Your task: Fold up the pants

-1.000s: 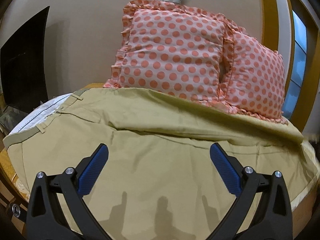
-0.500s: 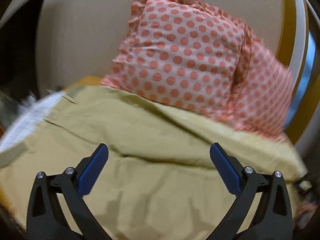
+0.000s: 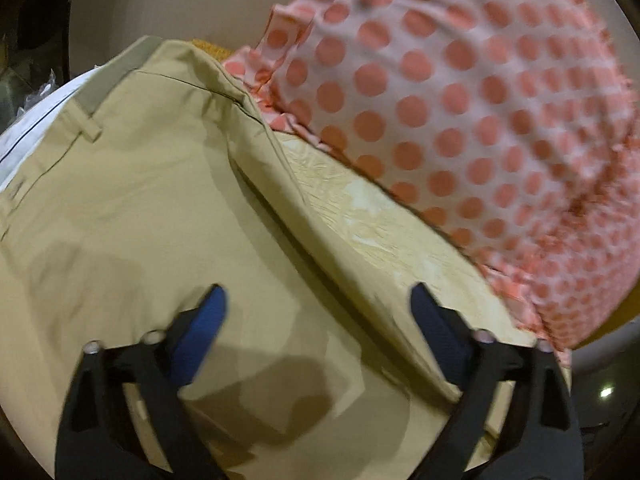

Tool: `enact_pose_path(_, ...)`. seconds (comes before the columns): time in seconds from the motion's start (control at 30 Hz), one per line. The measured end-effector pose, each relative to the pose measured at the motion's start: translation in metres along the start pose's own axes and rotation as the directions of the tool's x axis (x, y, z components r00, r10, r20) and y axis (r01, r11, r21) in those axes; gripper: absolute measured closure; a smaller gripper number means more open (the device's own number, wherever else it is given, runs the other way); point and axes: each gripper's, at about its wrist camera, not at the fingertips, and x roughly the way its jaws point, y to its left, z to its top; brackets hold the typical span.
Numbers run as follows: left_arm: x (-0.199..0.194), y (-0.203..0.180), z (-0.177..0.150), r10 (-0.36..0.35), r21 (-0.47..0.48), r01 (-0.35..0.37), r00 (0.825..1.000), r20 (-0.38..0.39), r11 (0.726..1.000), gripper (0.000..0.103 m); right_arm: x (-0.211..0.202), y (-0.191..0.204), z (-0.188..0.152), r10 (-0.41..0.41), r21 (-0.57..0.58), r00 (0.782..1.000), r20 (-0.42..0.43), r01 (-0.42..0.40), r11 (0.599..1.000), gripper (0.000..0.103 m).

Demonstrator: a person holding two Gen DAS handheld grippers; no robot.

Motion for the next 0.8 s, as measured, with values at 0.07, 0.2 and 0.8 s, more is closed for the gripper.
enact_pose_path(0.07, 0.016, 0.001, 0.006, 0.006, 0.003, -0.006, 0.999, -0.045, 1.0, 0.097, -0.002, 0.004, 0.002, 0.003, -0.004, 1.0, -0.002, -0.003, 1.0, 0.101)
enact_pose_path(0.2, -0.031, 0.016, -0.017, -0.071, 0.017, 0.071, 0.997, 0.044, 0.997, 0.098, -0.016, 0.018, 0.007, 0.024, -0.04, 0.999, 0.025, -0.023, 0.999, 0.101)
enact_pose_path(0.8, -0.164, 0.13, -0.23, -0.105, 0.041, 0.1, 0.981, 0.161, 0.994, 0.097, -0.063, -0.029, -0.017, -0.161, -0.018, 0.986, 0.04, 0.161, 0.987, 0.101)
